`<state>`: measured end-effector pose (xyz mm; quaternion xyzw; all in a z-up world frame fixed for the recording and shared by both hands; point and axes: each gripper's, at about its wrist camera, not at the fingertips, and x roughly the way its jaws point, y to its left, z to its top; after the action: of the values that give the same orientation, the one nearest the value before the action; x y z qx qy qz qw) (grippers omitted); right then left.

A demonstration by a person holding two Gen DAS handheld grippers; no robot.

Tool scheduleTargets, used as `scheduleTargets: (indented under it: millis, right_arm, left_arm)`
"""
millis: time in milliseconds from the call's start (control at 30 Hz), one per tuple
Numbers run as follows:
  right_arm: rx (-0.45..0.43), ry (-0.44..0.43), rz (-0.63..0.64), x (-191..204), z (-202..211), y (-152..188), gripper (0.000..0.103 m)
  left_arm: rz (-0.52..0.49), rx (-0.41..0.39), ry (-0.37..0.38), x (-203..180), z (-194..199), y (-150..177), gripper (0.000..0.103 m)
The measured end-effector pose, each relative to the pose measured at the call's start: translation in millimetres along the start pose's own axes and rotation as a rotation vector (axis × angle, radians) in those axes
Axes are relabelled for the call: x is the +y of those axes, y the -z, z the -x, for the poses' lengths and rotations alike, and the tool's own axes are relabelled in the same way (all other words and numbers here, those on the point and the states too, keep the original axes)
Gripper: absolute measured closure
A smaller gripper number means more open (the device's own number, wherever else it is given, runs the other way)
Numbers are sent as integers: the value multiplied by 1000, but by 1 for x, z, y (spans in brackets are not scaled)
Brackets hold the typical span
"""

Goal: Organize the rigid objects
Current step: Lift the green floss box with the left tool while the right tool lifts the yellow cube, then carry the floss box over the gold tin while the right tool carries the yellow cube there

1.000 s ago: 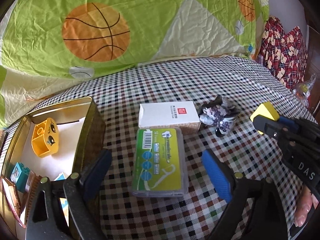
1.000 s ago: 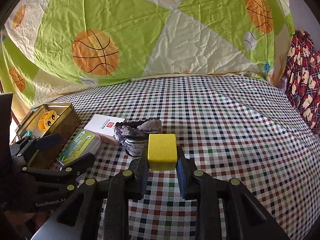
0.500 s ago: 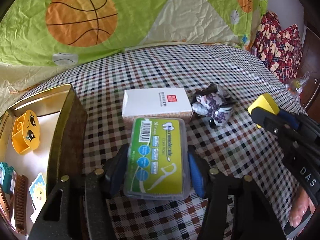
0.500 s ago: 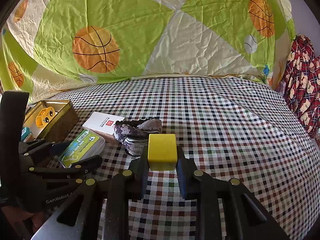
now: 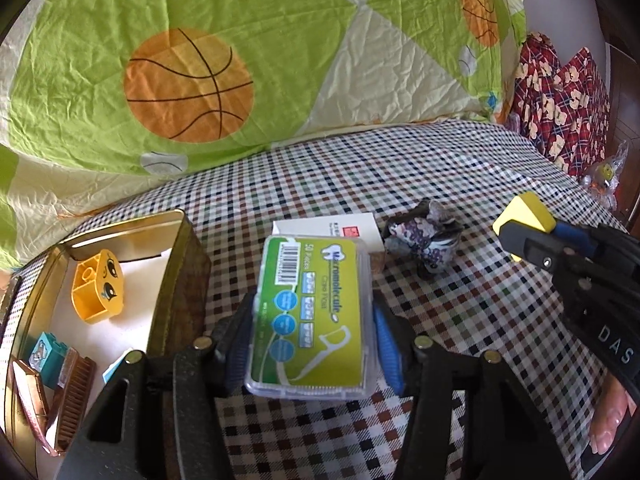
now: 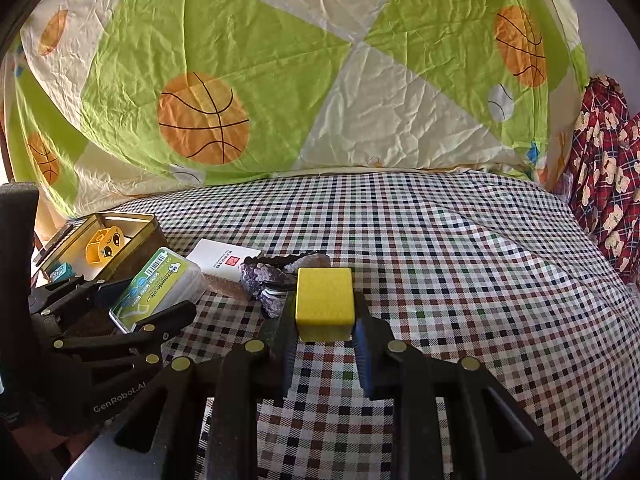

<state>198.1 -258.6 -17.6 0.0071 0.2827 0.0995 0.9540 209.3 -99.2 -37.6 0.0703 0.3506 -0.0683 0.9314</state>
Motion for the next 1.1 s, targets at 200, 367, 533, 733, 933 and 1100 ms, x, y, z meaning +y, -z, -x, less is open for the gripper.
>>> scheduleTargets:
  millis: [200,367,533,733,933,1100]
  right_arm:
    - [-38,0,16,4,7,0,76]
    - [-63,4,24,6,12,0,76]
    - [-97,6,29,7,20,0,76]
    - [-152,7,29,7,31,2,76]
    - [-178,8,32,8,36,3,76]
    - [-191,3,29,8,40,3,76]
  left_arm:
    - [29,-74,-23,4,15,2,49]
    - [77,-91,-8,12,20,5,49]
    - [99,-105,-6,13,25,8,49]
    - [107,-140,-13,14,36,14,49]
    - [117,-176,-20,15,45,17,49]
    - [125,-204,-26,17,53,20,49]
